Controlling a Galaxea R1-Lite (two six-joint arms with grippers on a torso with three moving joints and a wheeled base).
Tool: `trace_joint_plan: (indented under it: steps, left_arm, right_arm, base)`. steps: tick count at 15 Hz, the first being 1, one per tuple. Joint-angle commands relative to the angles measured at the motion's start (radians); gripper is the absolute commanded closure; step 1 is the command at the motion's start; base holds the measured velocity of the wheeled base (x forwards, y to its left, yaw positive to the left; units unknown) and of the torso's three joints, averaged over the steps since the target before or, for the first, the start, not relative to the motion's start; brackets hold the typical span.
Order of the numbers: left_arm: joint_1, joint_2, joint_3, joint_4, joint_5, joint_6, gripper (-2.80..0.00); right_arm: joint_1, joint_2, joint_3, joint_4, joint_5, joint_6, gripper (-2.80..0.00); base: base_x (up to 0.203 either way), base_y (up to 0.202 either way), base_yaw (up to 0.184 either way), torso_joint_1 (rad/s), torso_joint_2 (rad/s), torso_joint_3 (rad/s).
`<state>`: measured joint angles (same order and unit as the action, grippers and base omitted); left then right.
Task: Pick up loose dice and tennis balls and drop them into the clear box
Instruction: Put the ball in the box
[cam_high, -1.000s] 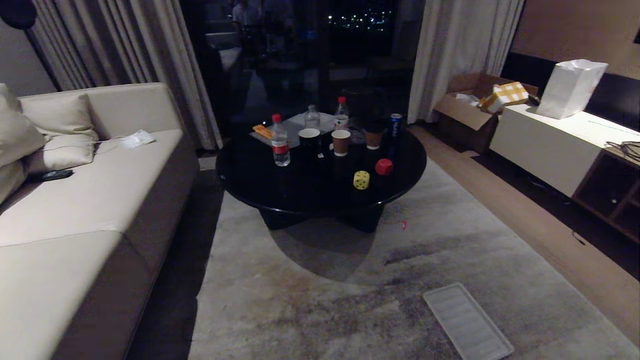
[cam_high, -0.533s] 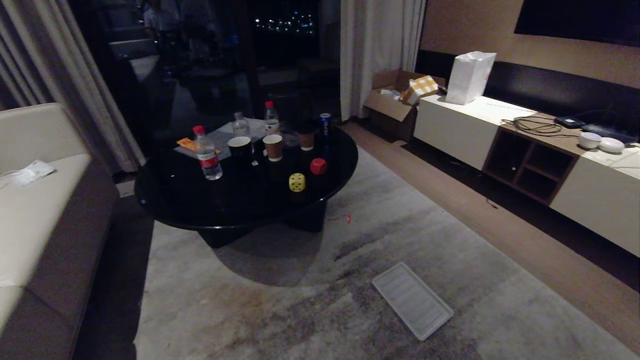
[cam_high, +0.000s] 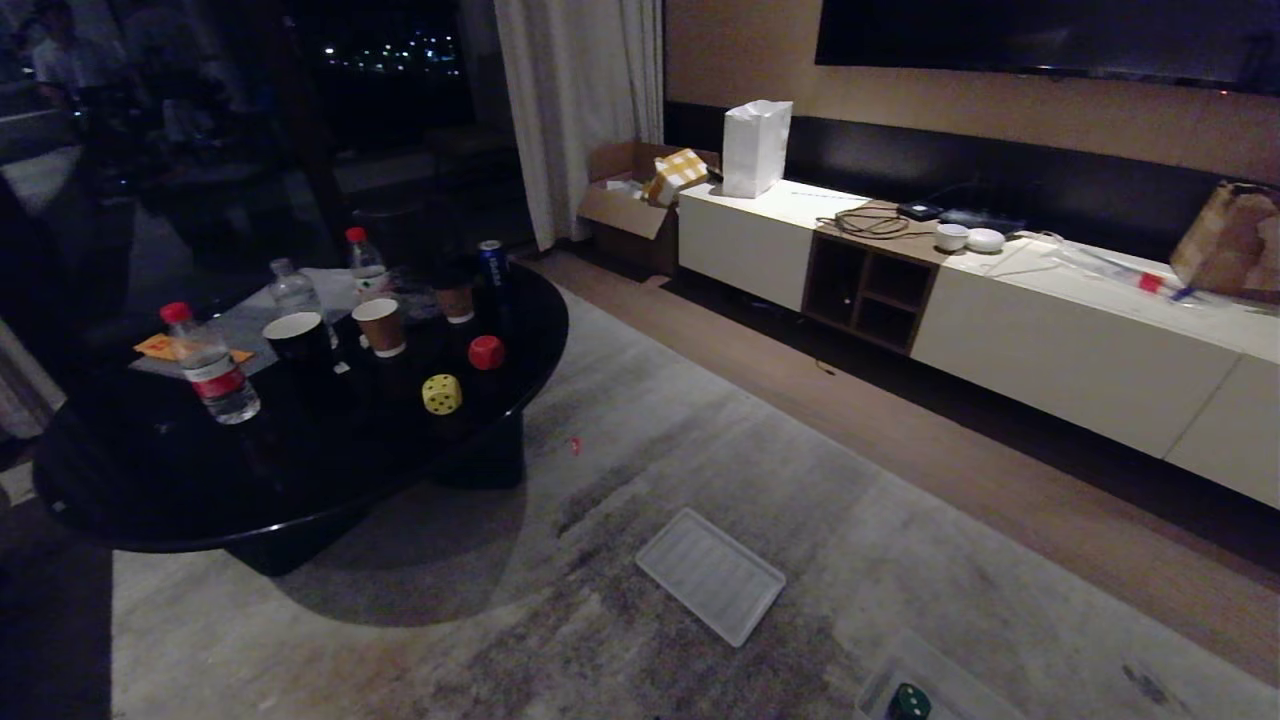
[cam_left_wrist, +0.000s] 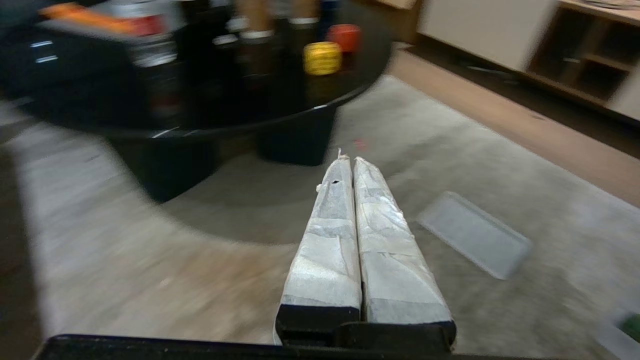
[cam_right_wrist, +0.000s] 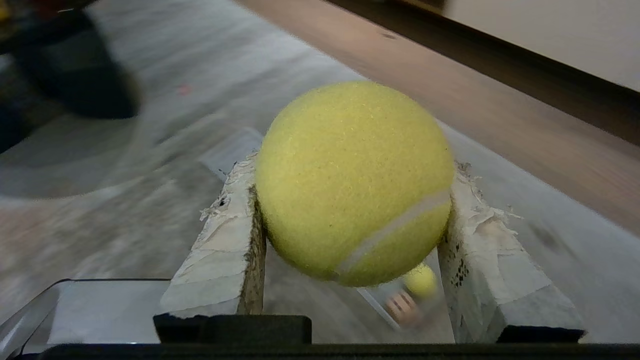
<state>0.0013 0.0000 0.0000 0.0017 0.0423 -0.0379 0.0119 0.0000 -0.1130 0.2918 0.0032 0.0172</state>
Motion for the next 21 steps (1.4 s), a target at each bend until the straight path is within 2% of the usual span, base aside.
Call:
trace_joint_plan:
  steps: [1, 5, 10, 15, 21]
  left_arm:
    - [0.000, 0.002, 0.002, 0.000, -0.001, 0.000, 0.00]
    - [0.000, 0.002, 0.002, 0.000, 0.001, -0.002, 0.00]
    - [0.000, 0.002, 0.002, -0.001, 0.004, -0.008, 0.00]
    - [0.000, 0.002, 0.002, 0.000, 0.002, -0.005, 0.00]
    - [0.000, 0.002, 0.002, -0.002, 0.004, -0.008, 0.00]
  right_arm:
    - [0.000, 0.002, 0.001, 0.001, 0.003, -0.002, 0.00]
    - [0.000, 0.002, 0.001, 0.001, 0.001, -0.002, 0.00]
    - [0.000, 0.002, 0.000, 0.001, 0.000, -0.001, 0.00]
    - [0.000, 0.002, 0.001, 0.001, 0.000, 0.000, 0.00]
    - [0.000, 0.002, 0.000, 0.001, 0.001, 0.000, 0.00]
  base:
    - [0.001, 0.011, -0.163, 0.001, 0.00, 0.010]
    - [0.001, 0.009, -0.136, 0.001, 0.00, 0.005]
    - [0.000, 0.000, 0.000, 0.000, 0.00, 0.000]
    - [-0.152, 0.000, -0.001, 0.004, 0.00, 0.003]
    - [0.000, 0.000, 0.000, 0.002, 0.00, -0.022]
